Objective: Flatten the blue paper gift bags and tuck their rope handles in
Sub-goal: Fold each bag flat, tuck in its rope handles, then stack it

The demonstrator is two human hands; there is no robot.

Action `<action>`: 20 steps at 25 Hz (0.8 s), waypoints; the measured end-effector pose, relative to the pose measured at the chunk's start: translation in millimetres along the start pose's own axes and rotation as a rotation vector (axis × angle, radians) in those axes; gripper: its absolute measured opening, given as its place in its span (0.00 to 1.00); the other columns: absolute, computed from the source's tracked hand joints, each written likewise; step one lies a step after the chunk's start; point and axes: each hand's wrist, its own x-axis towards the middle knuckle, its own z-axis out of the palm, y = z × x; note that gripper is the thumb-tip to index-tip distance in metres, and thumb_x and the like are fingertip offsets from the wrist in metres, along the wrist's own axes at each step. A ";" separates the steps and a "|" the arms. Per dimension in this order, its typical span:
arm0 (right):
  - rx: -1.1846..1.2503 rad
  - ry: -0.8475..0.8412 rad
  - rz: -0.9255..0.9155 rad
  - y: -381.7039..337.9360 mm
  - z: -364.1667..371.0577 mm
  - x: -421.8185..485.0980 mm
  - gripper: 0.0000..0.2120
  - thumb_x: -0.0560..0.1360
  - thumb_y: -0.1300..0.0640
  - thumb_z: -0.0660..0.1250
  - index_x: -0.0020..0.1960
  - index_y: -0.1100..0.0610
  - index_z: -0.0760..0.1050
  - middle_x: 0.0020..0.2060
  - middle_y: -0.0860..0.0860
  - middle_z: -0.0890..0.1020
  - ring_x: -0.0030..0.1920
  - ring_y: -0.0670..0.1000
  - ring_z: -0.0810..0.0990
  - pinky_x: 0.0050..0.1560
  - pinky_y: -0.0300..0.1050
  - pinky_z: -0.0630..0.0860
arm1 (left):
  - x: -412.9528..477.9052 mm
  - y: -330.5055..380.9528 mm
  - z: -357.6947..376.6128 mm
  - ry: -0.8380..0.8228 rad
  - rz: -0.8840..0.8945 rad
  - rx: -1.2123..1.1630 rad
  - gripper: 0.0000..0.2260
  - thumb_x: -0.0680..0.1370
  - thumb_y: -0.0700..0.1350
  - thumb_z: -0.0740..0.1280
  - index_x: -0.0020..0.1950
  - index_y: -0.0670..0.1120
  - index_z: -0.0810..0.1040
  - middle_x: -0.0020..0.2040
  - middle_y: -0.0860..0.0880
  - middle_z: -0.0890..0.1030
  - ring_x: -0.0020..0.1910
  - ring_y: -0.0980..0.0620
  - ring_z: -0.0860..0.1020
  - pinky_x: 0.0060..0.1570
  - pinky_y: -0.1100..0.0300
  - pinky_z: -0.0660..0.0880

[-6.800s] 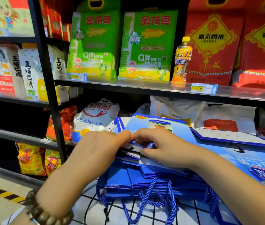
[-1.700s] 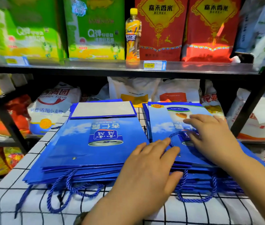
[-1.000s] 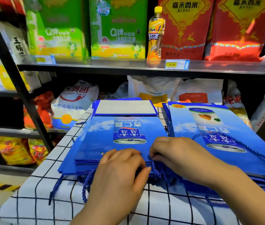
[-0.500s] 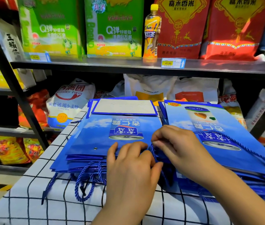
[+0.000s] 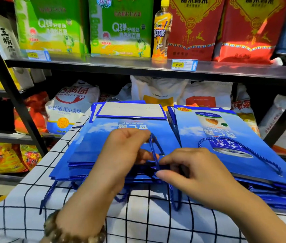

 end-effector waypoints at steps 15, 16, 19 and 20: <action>0.918 0.096 0.191 -42.8 -17.3 72.5 0.10 0.76 0.58 0.62 0.37 0.58 0.75 0.23 0.48 0.78 0.22 0.44 0.73 0.23 0.34 0.66 | -18.3 -0.5 -43.5 -0.258 0.014 0.162 0.06 0.72 0.48 0.69 0.48 0.52 0.79 0.43 0.55 0.84 0.40 0.58 0.80 0.36 0.69 0.73; 0.958 0.076 0.209 -43.4 -14.4 75.5 0.10 0.76 0.58 0.62 0.38 0.58 0.75 0.23 0.48 0.77 0.23 0.44 0.73 0.24 0.34 0.67 | -17.0 -0.2 -42.1 -0.243 0.014 0.167 0.06 0.73 0.45 0.68 0.49 0.53 0.78 0.40 0.55 0.83 0.38 0.58 0.79 0.32 0.69 0.71; 1.023 0.036 0.223 -43.4 -9.6 79.9 0.10 0.76 0.58 0.62 0.39 0.59 0.75 0.23 0.48 0.77 0.23 0.45 0.73 0.23 0.34 0.68 | -11.7 -1.4 -33.8 -0.237 0.094 0.341 0.04 0.74 0.45 0.68 0.39 0.51 0.78 0.31 0.54 0.77 0.30 0.58 0.75 0.29 0.69 0.68; 1.019 0.025 0.217 -42.8 -9.4 79.3 0.09 0.76 0.57 0.62 0.39 0.59 0.76 0.24 0.49 0.77 0.23 0.45 0.73 0.23 0.34 0.68 | -10.7 -0.5 -31.1 -0.237 0.114 0.388 0.07 0.74 0.45 0.68 0.35 0.49 0.77 0.29 0.54 0.76 0.28 0.58 0.74 0.28 0.68 0.68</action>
